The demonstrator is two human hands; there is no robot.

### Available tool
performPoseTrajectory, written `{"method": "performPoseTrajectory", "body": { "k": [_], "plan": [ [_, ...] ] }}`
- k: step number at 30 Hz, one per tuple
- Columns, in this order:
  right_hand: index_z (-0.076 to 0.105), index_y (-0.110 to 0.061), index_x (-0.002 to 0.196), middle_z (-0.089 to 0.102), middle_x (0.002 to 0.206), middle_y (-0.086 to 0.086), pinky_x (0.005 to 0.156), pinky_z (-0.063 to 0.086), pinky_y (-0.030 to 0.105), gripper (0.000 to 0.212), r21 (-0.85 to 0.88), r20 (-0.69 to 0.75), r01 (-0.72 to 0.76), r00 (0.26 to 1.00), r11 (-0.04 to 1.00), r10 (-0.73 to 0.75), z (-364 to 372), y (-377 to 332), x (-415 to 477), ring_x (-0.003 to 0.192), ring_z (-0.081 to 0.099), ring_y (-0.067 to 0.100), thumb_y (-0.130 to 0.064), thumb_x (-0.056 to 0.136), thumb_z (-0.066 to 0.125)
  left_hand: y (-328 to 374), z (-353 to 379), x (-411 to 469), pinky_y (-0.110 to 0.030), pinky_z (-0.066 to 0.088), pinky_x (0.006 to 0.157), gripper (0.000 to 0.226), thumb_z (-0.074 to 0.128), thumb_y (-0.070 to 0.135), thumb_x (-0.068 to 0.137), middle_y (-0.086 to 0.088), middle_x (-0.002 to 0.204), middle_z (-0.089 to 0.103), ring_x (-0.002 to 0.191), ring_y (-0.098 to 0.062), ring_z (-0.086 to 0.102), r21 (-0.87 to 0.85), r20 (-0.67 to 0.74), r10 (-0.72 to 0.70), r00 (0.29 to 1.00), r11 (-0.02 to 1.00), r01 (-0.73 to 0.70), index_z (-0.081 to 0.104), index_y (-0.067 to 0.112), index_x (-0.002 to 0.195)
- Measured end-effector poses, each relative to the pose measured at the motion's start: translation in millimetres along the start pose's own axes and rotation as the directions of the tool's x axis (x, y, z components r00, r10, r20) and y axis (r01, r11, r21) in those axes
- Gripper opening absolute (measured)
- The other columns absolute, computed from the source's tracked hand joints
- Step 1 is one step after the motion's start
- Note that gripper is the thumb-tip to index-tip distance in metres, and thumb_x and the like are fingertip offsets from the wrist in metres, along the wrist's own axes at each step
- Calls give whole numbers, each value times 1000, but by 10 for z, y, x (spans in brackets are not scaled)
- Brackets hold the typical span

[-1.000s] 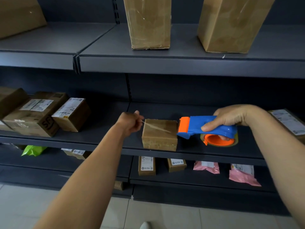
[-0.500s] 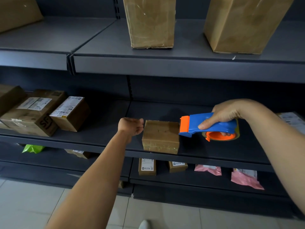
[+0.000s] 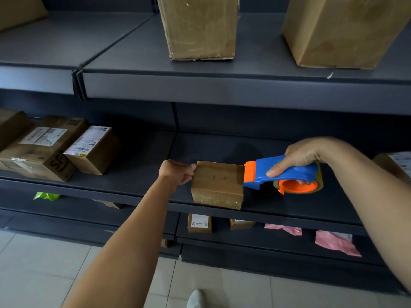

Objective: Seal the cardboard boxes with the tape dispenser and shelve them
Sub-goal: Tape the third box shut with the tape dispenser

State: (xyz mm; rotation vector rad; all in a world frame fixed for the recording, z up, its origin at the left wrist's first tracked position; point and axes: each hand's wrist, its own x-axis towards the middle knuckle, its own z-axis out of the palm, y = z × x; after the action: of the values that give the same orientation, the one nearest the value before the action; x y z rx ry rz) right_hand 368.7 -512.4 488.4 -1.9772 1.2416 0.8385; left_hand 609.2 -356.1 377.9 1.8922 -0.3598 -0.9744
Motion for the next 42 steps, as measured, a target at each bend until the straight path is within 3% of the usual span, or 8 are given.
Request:
{"method": "performPoseTrajectory", "body": {
  "k": [15, 20, 22, 24, 28, 32, 37, 42],
  "plan": [
    [68, -4, 80, 68, 61, 9, 61, 53, 26, 56, -19, 8, -18, 1000, 1000, 18, 75, 30, 162, 52, 64, 18, -59, 71, 70, -81, 18, 67, -22, 52, 60, 16, 75, 14, 81, -6, 83, 66, 68, -13, 60, -54, 66, -123, 990, 990, 126, 62, 8, 86],
    [67, -4, 83, 68, 62, 10, 61, 54, 27, 56, -23, 18, -24, 1000, 999, 24, 83, 15, 159, 54, 65, 19, -58, 70, 72, -169, -32, 111, -22, 50, 58, 48, 79, 48, 72, -2, 75, 52, 58, -12, 49, 135, 17, -175, 984, 976, 172, 60, 12, 97],
    [67, -5, 80, 69, 62, 10, 63, 54, 27, 54, -29, 16, -23, 1000, 999, 23, 79, 10, 161, 54, 65, 19, -58, 70, 72, -203, -15, 97, -23, 45, 51, 60, 75, 56, 70, 0, 73, 54, 59, -15, 52, 207, -17, -127, 992, 970, 128, 61, 9, 105],
    [67, -6, 77, 69, 62, 10, 63, 54, 28, 53, -40, 21, -21, 1000, 999, 22, 77, -17, 150, 55, 65, 19, -58, 70, 71, -211, 27, 96, -27, 44, 65, 62, 76, 51, 72, -2, 92, 63, 81, -21, 61, 286, -85, 36, 996, 958, -10, 60, 7, 113],
    [65, -6, 75, 67, 60, 9, 61, 54, 28, 49, -42, 23, -22, 999, 999, 23, 81, -45, 123, 55, 64, 19, -55, 73, 70, -72, 163, -9, -24, 43, 74, 20, 73, 17, 83, -8, 98, 69, 91, -18, 61, 293, -95, 262, 960, 929, -225, 71, 5, 97],
    [65, -5, 77, 67, 59, 9, 60, 54, 27, 51, -41, 19, -24, 1000, 999, 25, 92, -40, 115, 53, 64, 18, -56, 72, 70, -80, 235, -75, -25, 44, 70, 18, 59, 22, 94, -7, 92, 67, 84, -19, 59, 323, -56, 229, 972, 925, -200, 73, 10, 95],
    [65, -6, 74, 67, 58, 9, 60, 54, 27, 50, -19, 6, -23, 1000, 1000, 23, 120, -19, 112, 52, 64, 18, -55, 72, 71, -183, 286, -137, -25, 33, 48, 39, 38, 36, 102, 1, 66, 50, 55, -13, 45, 396, -15, 147, 989, 909, -129, 56, 12, 76],
    [66, -6, 75, 67, 57, 9, 61, 53, 28, 50, 12, -2, -29, 1000, 1000, 29, 157, -9, 91, 53, 64, 18, -56, 73, 70, -101, 270, -115, -26, 41, 69, 25, 47, 24, 100, -4, 91, 61, 82, -20, 55, 399, -22, 266, 964, 886, -236, 68, 11, 104]
  ]
}}
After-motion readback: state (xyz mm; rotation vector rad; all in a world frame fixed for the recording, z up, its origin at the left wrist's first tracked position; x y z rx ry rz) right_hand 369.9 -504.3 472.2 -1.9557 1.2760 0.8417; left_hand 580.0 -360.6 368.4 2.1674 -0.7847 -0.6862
